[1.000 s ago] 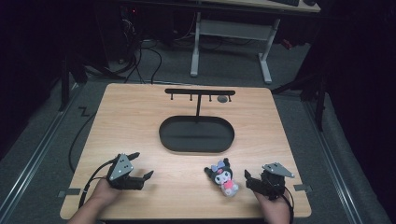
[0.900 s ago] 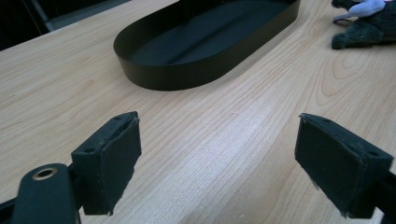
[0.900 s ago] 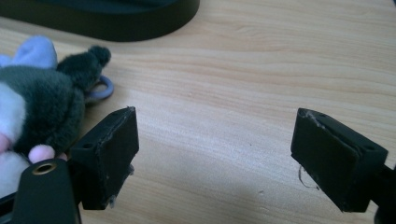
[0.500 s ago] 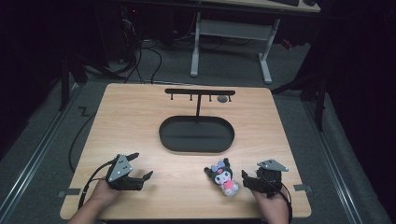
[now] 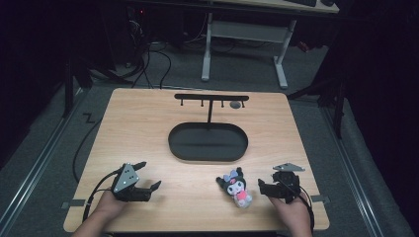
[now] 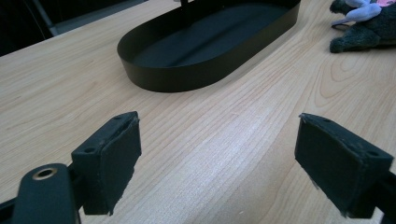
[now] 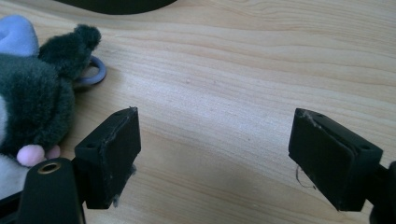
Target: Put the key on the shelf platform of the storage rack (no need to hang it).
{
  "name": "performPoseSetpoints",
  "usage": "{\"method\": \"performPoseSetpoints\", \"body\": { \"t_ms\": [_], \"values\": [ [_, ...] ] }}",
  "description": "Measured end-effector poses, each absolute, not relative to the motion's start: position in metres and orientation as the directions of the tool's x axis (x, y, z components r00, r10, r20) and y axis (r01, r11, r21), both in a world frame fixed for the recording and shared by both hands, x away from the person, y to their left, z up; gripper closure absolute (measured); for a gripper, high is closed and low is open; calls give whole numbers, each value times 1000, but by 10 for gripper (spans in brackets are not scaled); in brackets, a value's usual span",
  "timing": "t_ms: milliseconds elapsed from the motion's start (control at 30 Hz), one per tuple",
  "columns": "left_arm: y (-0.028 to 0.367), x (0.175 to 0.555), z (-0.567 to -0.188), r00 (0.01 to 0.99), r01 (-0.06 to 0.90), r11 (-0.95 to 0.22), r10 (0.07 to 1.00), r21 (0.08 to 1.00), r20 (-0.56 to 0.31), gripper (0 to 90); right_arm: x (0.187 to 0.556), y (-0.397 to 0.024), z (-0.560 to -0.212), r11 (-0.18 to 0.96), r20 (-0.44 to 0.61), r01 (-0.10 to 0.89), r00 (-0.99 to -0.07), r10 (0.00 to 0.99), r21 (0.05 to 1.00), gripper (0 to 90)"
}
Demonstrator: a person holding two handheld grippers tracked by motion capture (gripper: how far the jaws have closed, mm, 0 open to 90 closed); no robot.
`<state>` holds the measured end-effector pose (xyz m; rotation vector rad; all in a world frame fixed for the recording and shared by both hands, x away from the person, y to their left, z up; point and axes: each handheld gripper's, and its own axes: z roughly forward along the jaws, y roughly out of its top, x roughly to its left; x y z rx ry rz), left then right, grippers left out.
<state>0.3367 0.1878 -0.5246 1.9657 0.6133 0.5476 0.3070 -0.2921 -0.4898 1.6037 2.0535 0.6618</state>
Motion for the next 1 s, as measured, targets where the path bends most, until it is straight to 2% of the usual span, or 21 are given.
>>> {"method": "performPoseSetpoints", "body": {
  "t_ms": [1000],
  "values": [
    [189, 335, -525, 765, 181, -406, 630, 896, 131, 154, 331, -282, -478, 327, -94, 858, -316, 944, 397, 218]
  ]
}}
